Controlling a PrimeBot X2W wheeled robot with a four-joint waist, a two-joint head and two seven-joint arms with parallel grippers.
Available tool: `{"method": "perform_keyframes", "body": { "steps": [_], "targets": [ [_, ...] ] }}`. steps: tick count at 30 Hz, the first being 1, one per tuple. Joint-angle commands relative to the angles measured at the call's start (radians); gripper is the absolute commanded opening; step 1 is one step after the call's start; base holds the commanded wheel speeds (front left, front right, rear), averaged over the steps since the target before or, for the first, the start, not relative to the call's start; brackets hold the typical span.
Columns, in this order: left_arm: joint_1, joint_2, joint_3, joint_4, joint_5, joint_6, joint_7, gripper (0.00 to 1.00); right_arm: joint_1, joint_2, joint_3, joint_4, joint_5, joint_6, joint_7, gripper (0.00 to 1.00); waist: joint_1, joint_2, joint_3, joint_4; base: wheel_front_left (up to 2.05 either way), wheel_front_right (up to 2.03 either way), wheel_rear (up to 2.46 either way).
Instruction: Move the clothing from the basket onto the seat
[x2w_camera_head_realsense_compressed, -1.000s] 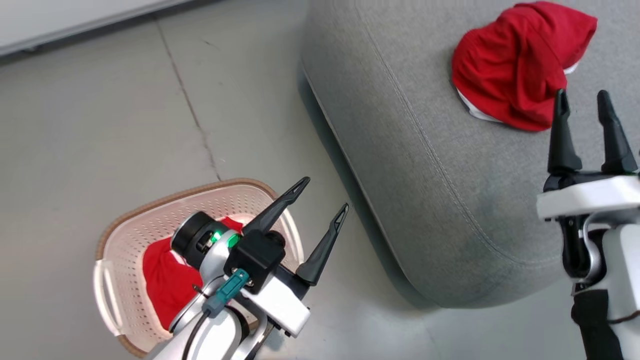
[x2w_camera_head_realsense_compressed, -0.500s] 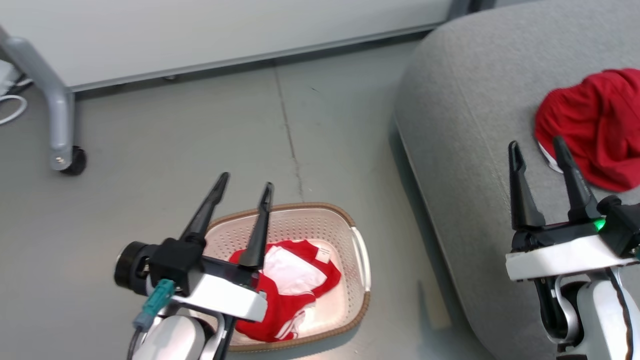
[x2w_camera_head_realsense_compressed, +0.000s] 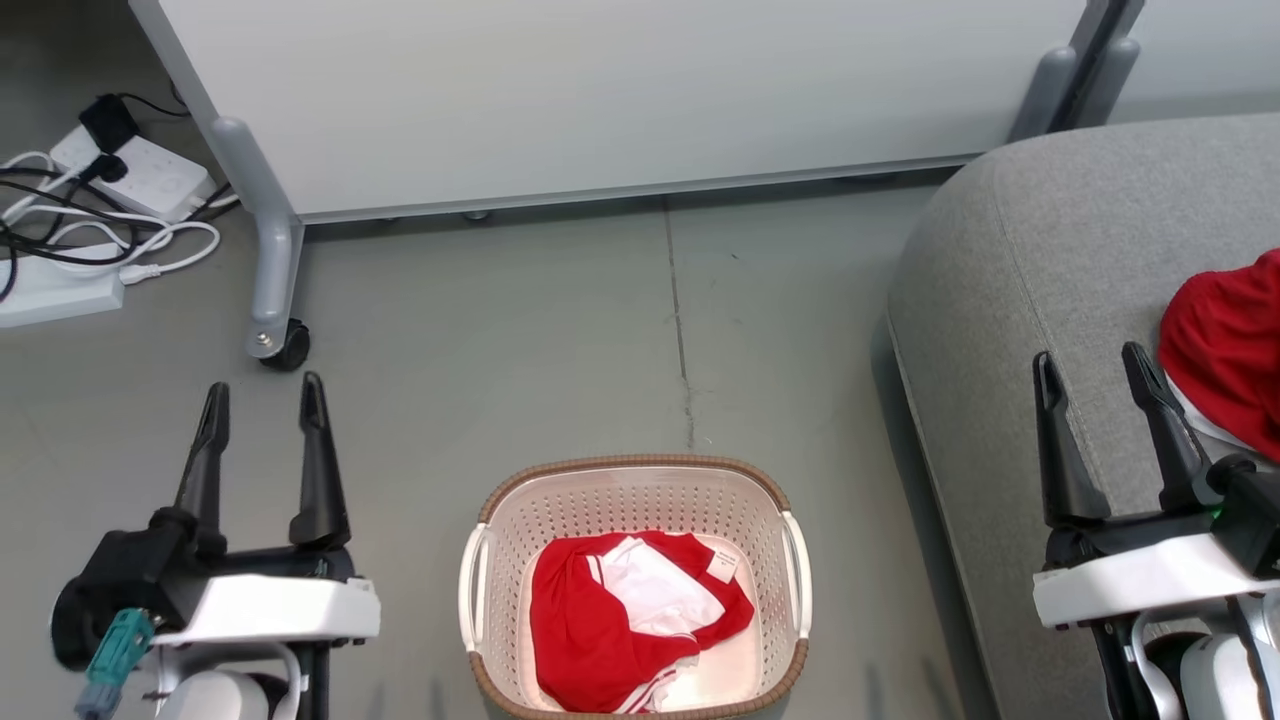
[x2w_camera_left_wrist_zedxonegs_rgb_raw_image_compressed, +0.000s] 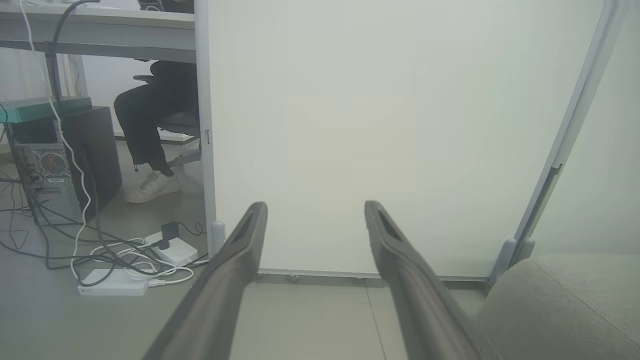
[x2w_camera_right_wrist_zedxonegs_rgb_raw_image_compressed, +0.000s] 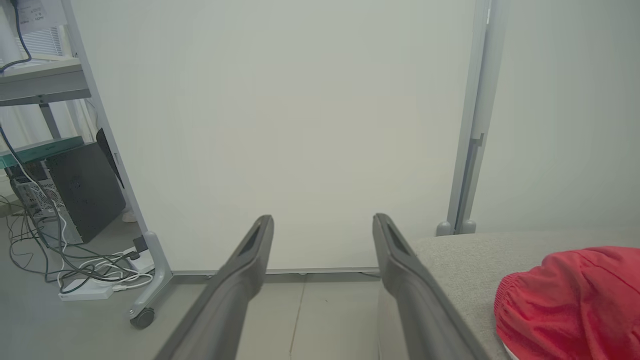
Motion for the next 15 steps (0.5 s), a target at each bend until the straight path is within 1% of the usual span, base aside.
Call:
{"method": "perform_keyframes", "body": {
  "steps": [1, 6, 15],
  "targets": [
    [0.021, 0.003, 0.011, -0.002, 0.008, -0.002, -0.004, 1.00, 0.013, -0.004, -0.003, -0.010, -0.003, 0.000, 0.003, 1.00, 0.0000, -0.0001, -0.010, 0.006, 0.00, 0.00, 0.00],
    [0.077, -0.002, 0.027, -0.013, 0.038, -0.024, -0.004, 1.00, 0.056, 0.001, -0.012, -0.026, -0.020, 0.000, 0.019, 1.00, 0.0000, -0.0001, -0.031, 0.010, 0.00, 0.00, 0.00],
    [0.132, 0.018, 0.002, 0.016, 0.065, -0.051, -0.002, 1.00, 0.145, 0.013, -0.017, -0.069, -0.041, 0.000, 0.056, 1.00, 0.0000, -0.0001, -0.067, 0.019, 0.00, 0.00, 0.00]
  ]
}}
